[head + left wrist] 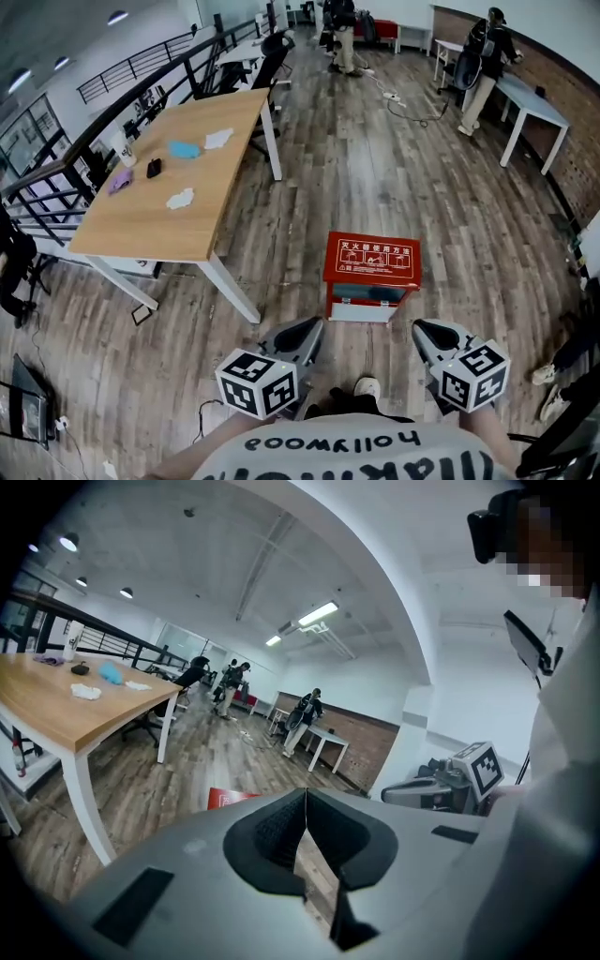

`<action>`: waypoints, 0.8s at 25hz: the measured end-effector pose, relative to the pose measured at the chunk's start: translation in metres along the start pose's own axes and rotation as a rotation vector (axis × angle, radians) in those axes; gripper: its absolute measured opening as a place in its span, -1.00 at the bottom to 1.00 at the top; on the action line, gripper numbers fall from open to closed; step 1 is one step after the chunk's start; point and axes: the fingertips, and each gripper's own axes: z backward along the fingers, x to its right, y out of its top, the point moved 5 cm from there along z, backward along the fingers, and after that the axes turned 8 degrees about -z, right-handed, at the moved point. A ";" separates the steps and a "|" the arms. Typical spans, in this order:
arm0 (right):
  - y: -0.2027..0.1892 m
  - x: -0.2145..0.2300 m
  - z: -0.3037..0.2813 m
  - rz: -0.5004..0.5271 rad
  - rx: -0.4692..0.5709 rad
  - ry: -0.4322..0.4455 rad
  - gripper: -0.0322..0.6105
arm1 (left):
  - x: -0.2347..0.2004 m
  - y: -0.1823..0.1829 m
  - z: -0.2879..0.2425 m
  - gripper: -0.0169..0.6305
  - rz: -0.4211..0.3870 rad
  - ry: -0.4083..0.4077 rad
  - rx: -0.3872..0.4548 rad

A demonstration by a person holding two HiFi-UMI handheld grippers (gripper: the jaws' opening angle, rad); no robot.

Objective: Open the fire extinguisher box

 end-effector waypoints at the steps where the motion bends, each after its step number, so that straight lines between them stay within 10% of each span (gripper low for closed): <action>1: 0.008 0.014 -0.003 -0.002 0.011 0.005 -0.86 | -0.001 0.004 -0.013 -0.92 -0.005 0.003 -0.003; 13: 0.038 0.124 -0.040 -0.041 -0.042 0.057 -0.86 | -0.014 0.004 -0.126 -0.92 0.069 0.072 -0.067; 20: 0.036 0.162 -0.060 0.003 -0.068 0.073 -0.86 | -0.017 -0.001 -0.172 -0.92 -0.052 0.121 -0.131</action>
